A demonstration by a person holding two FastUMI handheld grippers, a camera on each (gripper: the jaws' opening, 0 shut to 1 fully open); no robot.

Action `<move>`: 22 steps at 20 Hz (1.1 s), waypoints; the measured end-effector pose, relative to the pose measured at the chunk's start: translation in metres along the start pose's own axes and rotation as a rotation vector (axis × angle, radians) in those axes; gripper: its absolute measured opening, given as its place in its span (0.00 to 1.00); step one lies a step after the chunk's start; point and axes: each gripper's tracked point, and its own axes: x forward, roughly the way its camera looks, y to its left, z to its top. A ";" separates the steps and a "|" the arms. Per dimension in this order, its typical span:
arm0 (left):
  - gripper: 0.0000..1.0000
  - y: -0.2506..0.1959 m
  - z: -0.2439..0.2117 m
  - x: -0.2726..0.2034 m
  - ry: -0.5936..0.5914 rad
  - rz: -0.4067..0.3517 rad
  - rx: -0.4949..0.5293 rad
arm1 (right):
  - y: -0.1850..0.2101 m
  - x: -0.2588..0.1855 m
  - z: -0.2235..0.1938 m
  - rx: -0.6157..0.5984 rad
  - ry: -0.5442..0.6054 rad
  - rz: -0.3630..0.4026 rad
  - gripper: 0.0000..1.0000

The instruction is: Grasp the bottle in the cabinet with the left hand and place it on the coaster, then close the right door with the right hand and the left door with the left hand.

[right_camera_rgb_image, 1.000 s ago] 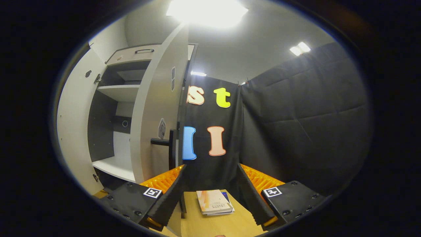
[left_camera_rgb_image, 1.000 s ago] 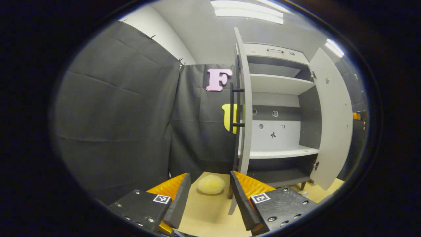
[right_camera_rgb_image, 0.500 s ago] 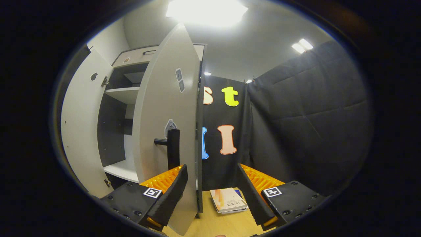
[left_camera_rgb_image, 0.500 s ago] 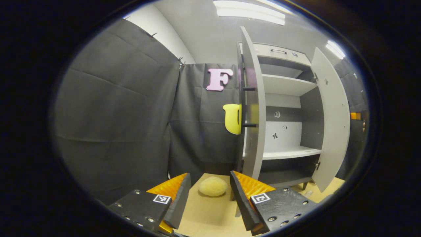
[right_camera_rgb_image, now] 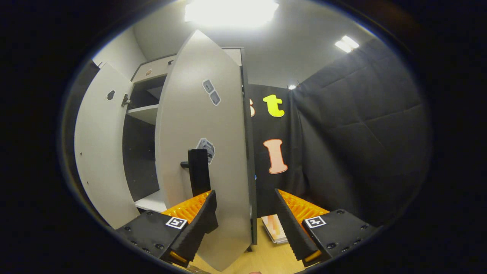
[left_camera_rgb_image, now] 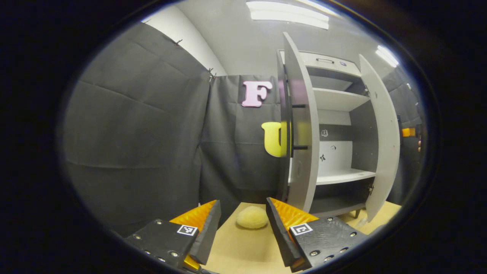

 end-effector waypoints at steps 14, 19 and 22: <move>0.74 0.036 -0.008 -0.005 0.058 0.090 0.005 | 0.067 0.027 -0.013 0.046 0.027 0.119 0.96; 0.74 0.030 0.012 0.018 0.075 0.078 0.031 | 0.056 0.008 -0.031 0.035 0.063 0.128 0.97; 0.73 0.027 0.040 0.036 0.064 0.064 0.032 | 0.045 -0.006 -0.042 0.017 0.087 0.128 0.97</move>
